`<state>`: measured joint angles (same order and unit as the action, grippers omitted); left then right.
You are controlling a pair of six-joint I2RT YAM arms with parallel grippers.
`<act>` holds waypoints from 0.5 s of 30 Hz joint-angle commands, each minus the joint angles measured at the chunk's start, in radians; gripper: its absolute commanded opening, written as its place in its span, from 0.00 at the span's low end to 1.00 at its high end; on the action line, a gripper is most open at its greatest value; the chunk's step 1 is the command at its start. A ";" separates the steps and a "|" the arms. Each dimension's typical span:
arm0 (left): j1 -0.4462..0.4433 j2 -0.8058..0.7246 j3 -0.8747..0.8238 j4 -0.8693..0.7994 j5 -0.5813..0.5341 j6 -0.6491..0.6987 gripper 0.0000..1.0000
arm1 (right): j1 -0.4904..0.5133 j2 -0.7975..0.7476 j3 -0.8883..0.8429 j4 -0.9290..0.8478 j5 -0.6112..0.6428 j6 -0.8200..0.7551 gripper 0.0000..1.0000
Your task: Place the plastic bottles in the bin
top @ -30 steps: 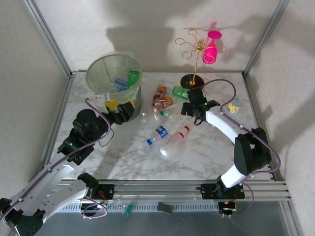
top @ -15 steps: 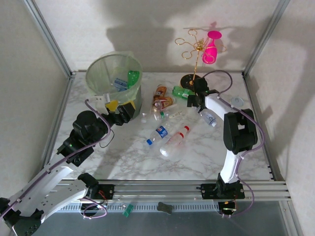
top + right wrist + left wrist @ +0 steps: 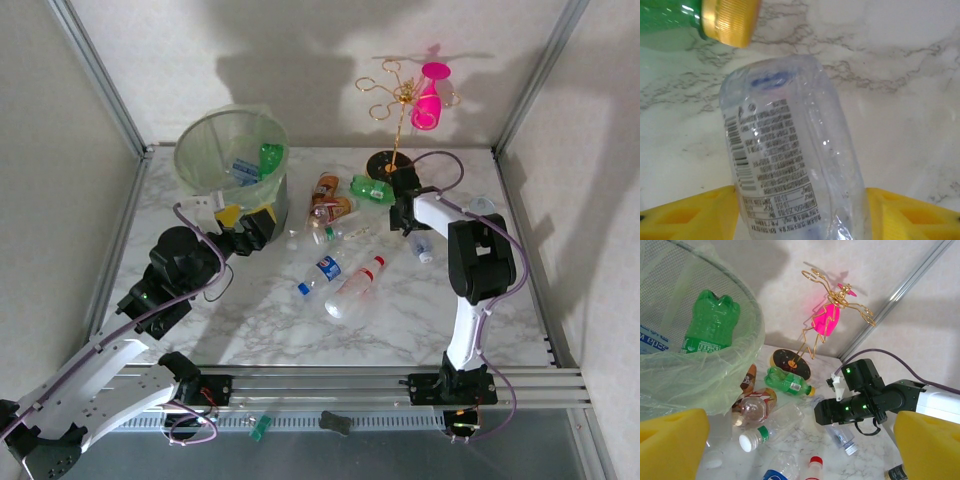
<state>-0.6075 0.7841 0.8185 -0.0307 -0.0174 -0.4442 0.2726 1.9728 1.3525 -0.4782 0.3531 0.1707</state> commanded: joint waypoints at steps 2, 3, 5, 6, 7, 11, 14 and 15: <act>-0.007 -0.015 0.011 -0.010 -0.025 0.015 0.94 | -0.006 -0.019 -0.022 -0.019 0.014 0.015 0.59; -0.007 -0.014 0.011 -0.011 -0.027 0.015 0.94 | -0.004 -0.023 -0.025 -0.015 0.015 0.018 0.57; -0.008 -0.015 0.011 -0.013 -0.032 0.018 0.94 | -0.006 -0.035 -0.026 -0.014 0.032 0.029 0.47; -0.008 -0.015 0.011 -0.012 -0.036 0.020 0.94 | -0.005 -0.047 -0.028 -0.010 0.040 0.035 0.44; -0.007 -0.014 0.011 -0.016 -0.040 0.021 0.95 | -0.005 -0.063 -0.032 -0.002 0.044 0.042 0.42; -0.007 -0.014 0.013 -0.019 -0.056 0.028 0.95 | -0.005 -0.130 -0.043 0.005 0.067 0.069 0.36; -0.007 -0.009 0.013 -0.019 -0.059 0.034 0.95 | -0.005 -0.199 -0.058 0.016 0.071 0.088 0.36; -0.008 -0.007 0.013 -0.020 -0.059 0.033 0.95 | -0.003 -0.226 -0.067 0.023 0.063 0.095 0.36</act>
<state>-0.6075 0.7845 0.8185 -0.0490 -0.0540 -0.4324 0.2718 1.8370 1.3033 -0.4732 0.3935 0.2287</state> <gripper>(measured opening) 0.948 0.407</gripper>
